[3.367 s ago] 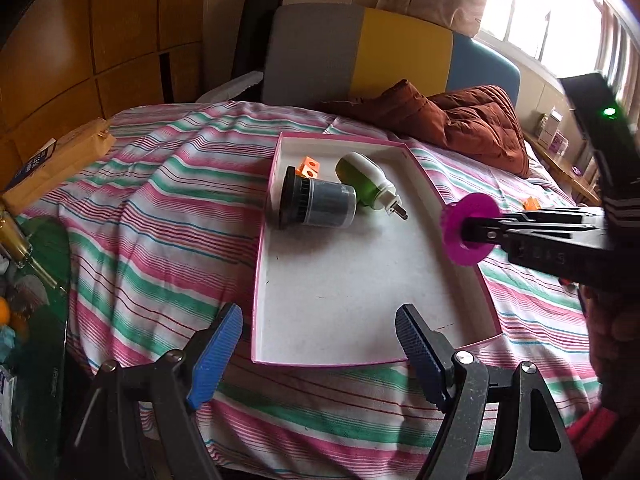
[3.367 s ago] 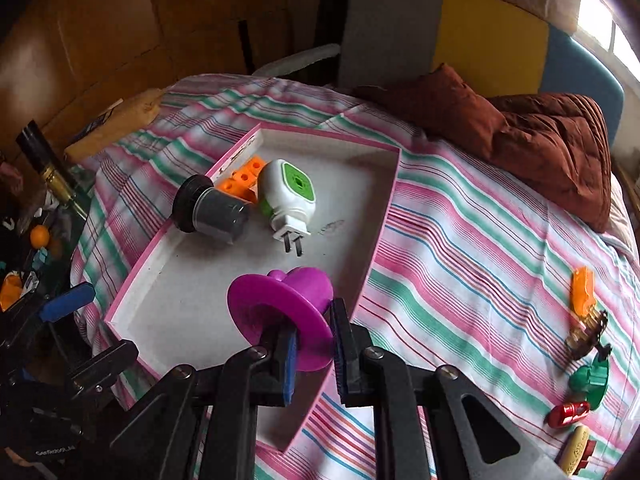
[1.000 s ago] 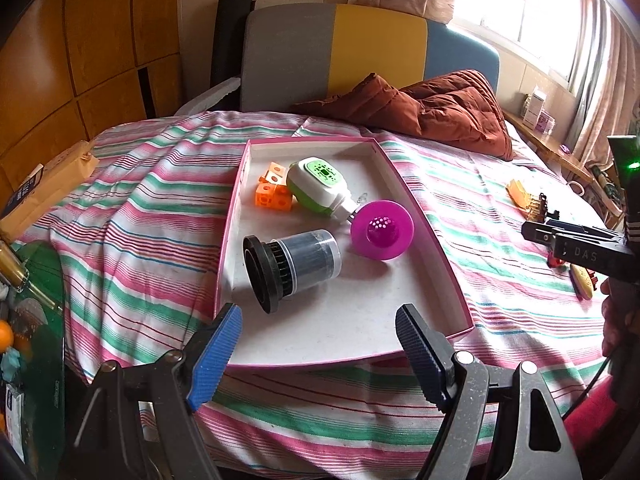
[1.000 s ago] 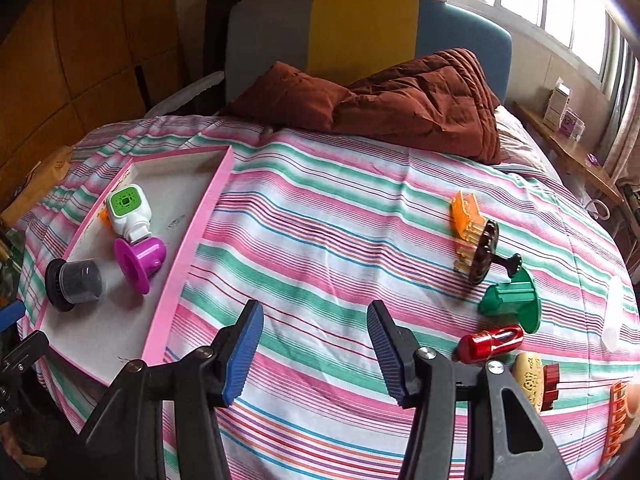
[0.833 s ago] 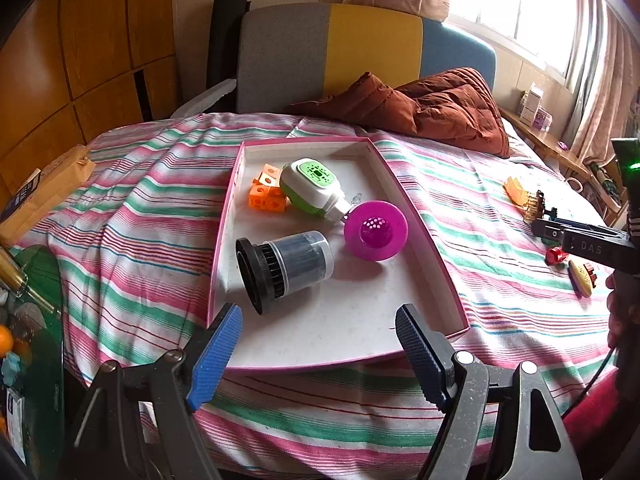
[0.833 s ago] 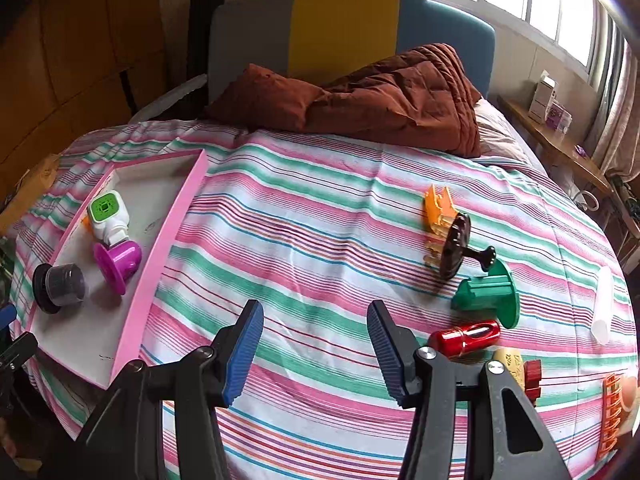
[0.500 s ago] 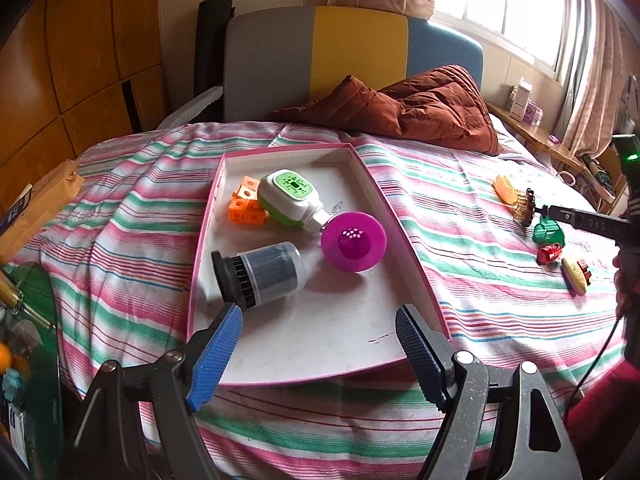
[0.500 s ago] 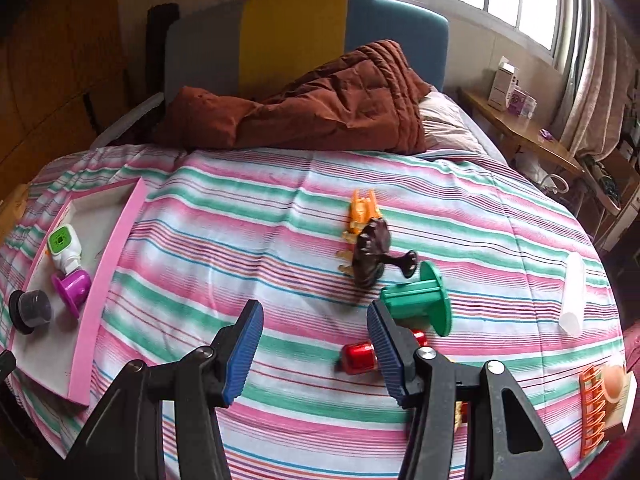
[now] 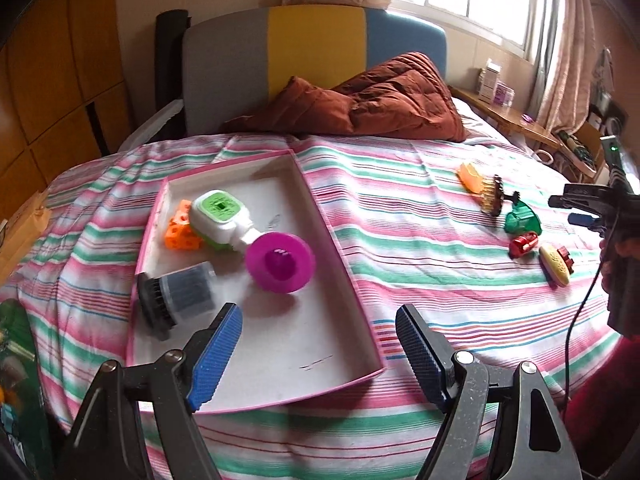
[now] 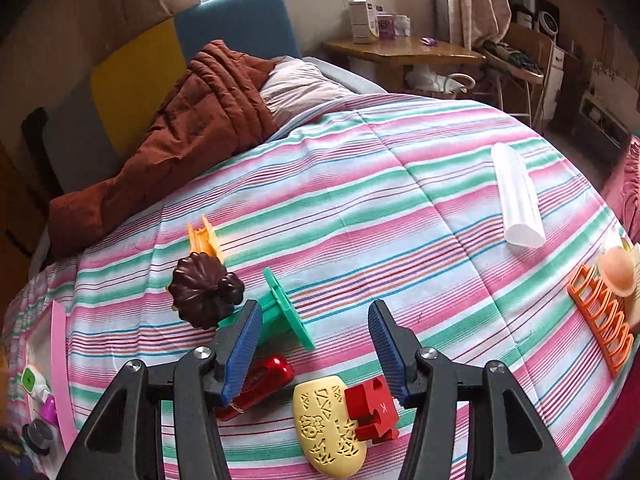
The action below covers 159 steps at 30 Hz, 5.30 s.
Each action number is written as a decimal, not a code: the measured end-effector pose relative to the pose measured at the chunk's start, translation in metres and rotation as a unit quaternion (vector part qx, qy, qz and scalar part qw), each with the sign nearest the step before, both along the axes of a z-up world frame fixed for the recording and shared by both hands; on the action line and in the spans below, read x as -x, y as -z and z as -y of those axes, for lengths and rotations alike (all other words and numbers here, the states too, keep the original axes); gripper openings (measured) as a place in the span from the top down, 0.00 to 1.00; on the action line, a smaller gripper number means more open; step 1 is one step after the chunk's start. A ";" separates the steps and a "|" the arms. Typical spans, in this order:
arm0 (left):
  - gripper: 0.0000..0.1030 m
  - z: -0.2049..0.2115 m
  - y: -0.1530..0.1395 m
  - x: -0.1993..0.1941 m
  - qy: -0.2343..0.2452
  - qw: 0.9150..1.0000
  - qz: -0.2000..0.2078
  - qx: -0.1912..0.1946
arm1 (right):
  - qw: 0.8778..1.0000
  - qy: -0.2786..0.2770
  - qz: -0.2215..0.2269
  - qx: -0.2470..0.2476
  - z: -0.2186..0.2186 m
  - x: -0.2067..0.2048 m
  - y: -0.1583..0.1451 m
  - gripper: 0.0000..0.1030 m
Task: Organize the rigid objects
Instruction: 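Move both tools toward the brown brush and orange chute on the bedspread, then grasp the brown bristle brush with the left tool while the right tool grasps the orange chute, then carry the brown brush over the tray with the left tool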
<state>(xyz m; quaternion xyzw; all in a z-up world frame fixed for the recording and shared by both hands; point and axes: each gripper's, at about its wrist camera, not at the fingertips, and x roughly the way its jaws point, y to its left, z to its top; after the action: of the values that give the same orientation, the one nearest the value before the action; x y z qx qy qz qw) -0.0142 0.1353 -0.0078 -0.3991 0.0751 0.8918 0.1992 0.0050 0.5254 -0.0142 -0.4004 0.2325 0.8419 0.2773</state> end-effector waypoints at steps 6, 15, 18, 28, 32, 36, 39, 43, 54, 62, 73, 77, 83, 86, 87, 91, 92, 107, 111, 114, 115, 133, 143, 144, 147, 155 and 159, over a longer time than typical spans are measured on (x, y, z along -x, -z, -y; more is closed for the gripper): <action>0.23 -0.031 0.002 -0.003 0.032 0.999 0.002 0.003 | 1.000 0.006 -0.002 0.006 -0.002 -0.001 0.000 0.46; 0.23 -0.077 0.005 0.006 0.080 0.997 0.017 0.003 | 1.000 0.021 -0.012 0.016 -0.009 -0.006 -0.002 0.46; 0.23 -0.097 0.004 0.014 0.096 0.995 0.026 -0.005 | 0.999 0.024 -0.016 0.017 -0.010 -0.008 -0.003 0.46; 0.18 -0.173 -0.006 0.048 0.145 0.988 0.037 -0.048 | 0.997 0.047 -0.034 0.051 -0.022 -0.015 -0.002 0.46; 0.18 -0.201 -0.004 0.066 0.157 0.984 0.047 -0.065 | 0.996 0.046 -0.039 0.069 -0.025 -0.015 0.000 0.46; 0.19 -0.227 0.002 0.085 0.160 0.982 0.062 -0.075 | 0.994 0.045 -0.048 0.085 -0.027 -0.016 0.001 0.46; 0.19 -0.246 0.006 0.097 0.162 0.981 0.066 -0.085 | 0.993 0.045 -0.051 0.094 -0.029 -0.016 0.002 0.46; 0.18 -0.269 0.017 0.113 0.159 0.979 0.087 -0.094 | 0.992 0.039 -0.052 0.105 -0.029 -0.014 0.004 0.46; 0.66 -0.287 0.057 0.136 0.176 0.958 0.181 -0.133 | 0.992 0.030 -0.048 0.115 -0.027 -0.009 0.007 0.46; 0.66 -0.226 0.035 0.092 0.173 0.972 0.120 -0.103 | 0.990 0.042 -0.050 0.122 -0.030 -0.013 0.009 0.46; 0.66 -0.132 0.038 0.019 0.173 0.976 0.109 -0.080 | 0.991 0.056 -0.041 0.118 -0.033 -0.016 0.013 0.46; 0.66 -0.113 0.038 -0.002 0.179 0.977 0.095 -0.072 | 0.990 0.054 -0.040 0.122 -0.033 -0.016 0.014 0.46; 0.66 -0.107 0.036 -0.011 0.188 0.977 0.081 -0.066 | 0.993 -0.019 -0.033 0.108 -0.006 0.004 0.010 0.46; 0.66 -0.105 0.038 -0.008 0.186 0.976 0.088 -0.076 | 0.993 -0.065 -0.025 0.091 0.011 0.023 0.004 0.46; 0.66 -0.104 0.038 -0.007 0.185 0.975 0.091 -0.079 | 0.993 -0.077 -0.020 0.086 0.015 0.031 0.003 0.46; 0.66 -0.104 0.039 -0.006 0.188 0.974 0.091 -0.084 | 0.991 -0.120 0.005 0.053 0.028 0.079 0.002 0.46; 0.66 -0.104 0.039 -0.006 0.190 0.974 0.090 -0.084 | 0.991 -0.127 0.015 0.045 0.030 0.093 0.005 0.46; 0.66 -0.100 0.040 -0.004 0.189 0.972 0.097 -0.097 | 0.977 -0.178 0.110 0.031 0.039 0.173 0.057 0.75; 0.66 -0.095 0.037 -0.010 0.189 0.973 0.091 -0.090 | 0.969 -0.211 0.112 0.063 0.059 0.141 0.059 0.75; 0.66 -0.090 0.036 -0.016 0.186 0.974 0.093 -0.088 | 0.962 -0.229 0.108 0.100 0.070 0.115 0.059 0.75; 0.66 -0.087 0.037 -0.019 0.185 0.975 0.092 -0.086 | 0.960 -0.235 0.106 0.111 0.074 0.107 0.059 0.75; 0.65 -0.023 0.015 -0.036 0.135 0.981 0.079 -0.118 | 0.957 -0.272 0.096 0.036 0.108 0.064 0.063 0.75; 0.65 0.000 -0.007 -0.033 0.116 0.978 0.070 -0.159 | 0.948 -0.301 0.101 -0.021 0.123 0.061 0.061 0.75; 0.65 0.000 -0.008 -0.033 0.116 0.978 0.067 -0.158 | 0.947 -0.302 0.103 -0.026 0.124 0.061 0.061 0.75; 0.65 0.004 -0.009 -0.029 0.115 0.974 0.081 -0.177 | 0.946 -0.304 0.104 -0.031 0.124 0.060 0.062 0.75; 0.65 0.007 -0.015 -0.022 0.141 0.951 0.129 -0.241 | 0.945 -0.308 0.103 -0.037 0.122 0.059 0.061 0.75; 0.65 0.003 -0.021 -0.025 0.176 0.940 0.138 -0.259 | 0.945 -0.308 0.103 -0.036 0.122 0.057 0.060 0.75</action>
<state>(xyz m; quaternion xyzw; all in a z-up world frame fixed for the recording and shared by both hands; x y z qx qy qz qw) 0.0112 0.1328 0.0131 -0.4337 -0.1174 0.7671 0.4579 -0.0516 0.4034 -0.0739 -0.5266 0.0372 0.8483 0.0411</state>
